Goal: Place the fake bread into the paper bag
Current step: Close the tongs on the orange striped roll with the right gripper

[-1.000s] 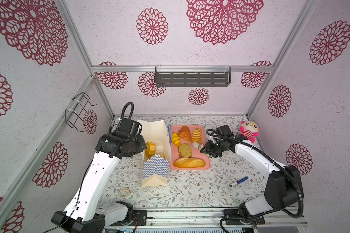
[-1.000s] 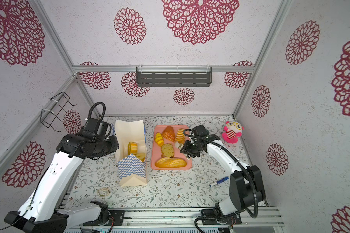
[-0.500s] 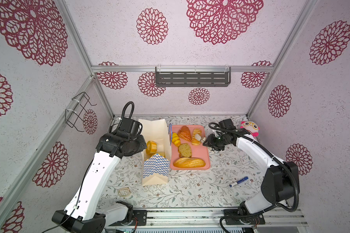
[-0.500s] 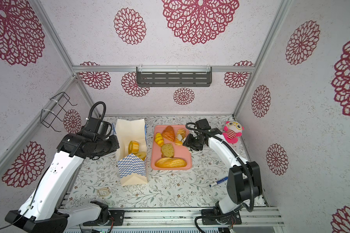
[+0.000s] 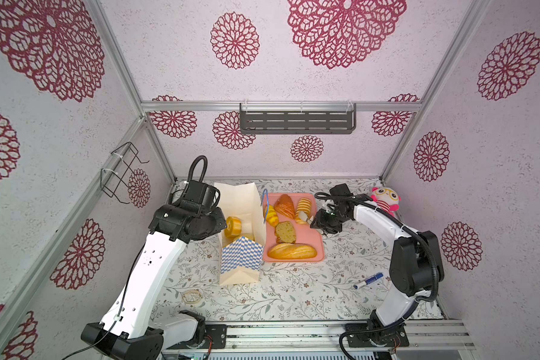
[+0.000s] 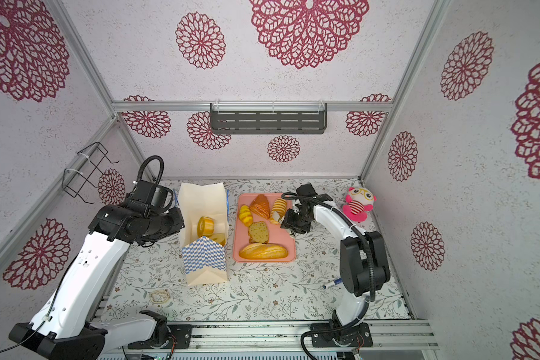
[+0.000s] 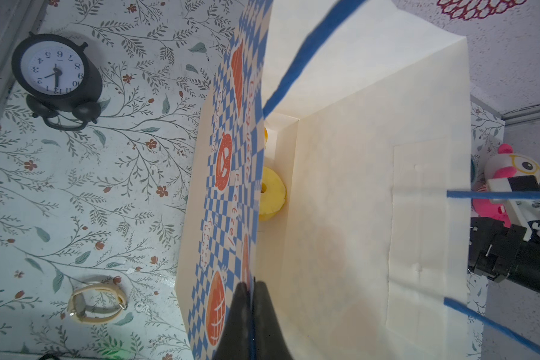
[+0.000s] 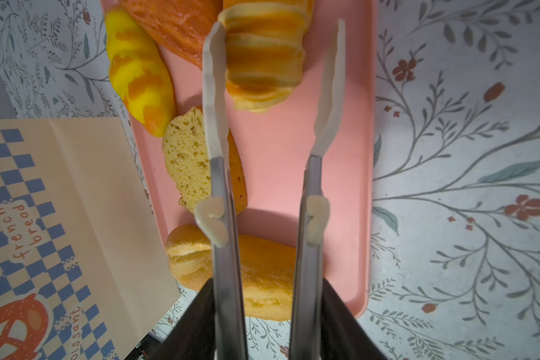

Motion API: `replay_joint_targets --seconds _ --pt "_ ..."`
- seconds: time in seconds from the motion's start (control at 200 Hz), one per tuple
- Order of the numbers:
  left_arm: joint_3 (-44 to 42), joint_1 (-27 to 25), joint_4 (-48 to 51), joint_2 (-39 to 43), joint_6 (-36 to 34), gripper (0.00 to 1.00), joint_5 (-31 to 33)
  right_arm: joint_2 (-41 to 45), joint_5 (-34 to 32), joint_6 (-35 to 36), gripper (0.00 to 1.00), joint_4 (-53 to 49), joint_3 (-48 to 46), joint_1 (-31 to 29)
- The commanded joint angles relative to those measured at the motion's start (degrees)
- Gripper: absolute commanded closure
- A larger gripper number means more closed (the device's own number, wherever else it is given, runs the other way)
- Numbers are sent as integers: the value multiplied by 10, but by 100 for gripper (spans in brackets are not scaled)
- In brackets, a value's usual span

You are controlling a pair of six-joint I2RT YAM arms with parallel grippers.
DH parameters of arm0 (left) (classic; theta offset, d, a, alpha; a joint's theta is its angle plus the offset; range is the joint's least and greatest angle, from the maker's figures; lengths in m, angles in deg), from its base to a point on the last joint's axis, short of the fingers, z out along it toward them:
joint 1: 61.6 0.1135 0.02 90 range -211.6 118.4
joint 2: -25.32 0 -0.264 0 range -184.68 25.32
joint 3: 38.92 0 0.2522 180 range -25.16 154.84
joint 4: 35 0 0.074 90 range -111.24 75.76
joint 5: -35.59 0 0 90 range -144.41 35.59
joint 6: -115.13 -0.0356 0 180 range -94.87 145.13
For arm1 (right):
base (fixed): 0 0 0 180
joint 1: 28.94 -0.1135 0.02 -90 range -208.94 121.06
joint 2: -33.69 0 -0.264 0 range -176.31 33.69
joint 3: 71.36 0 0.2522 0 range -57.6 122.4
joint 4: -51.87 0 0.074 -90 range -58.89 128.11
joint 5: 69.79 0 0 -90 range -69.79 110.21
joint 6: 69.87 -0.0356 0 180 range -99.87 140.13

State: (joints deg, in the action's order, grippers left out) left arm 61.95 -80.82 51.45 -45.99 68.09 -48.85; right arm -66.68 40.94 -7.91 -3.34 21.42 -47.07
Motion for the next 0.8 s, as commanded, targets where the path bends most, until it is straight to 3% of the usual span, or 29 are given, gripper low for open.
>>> replay_joint_targets --seconds 0.0,0.145,0.53,0.796 --pt "9 -2 -24 9 6 100 15 -6 0 12 52 6 27 5" --pt "7 -2 -22 13 9 100 17 -22 11 9 60 20 39 5" --pt "9 -3 -14 19 12 100 27 -1 42 -7 100 44 43 8" --pt "15 -2 -18 13 7 100 31 89 46 -9 100 31 36 8"
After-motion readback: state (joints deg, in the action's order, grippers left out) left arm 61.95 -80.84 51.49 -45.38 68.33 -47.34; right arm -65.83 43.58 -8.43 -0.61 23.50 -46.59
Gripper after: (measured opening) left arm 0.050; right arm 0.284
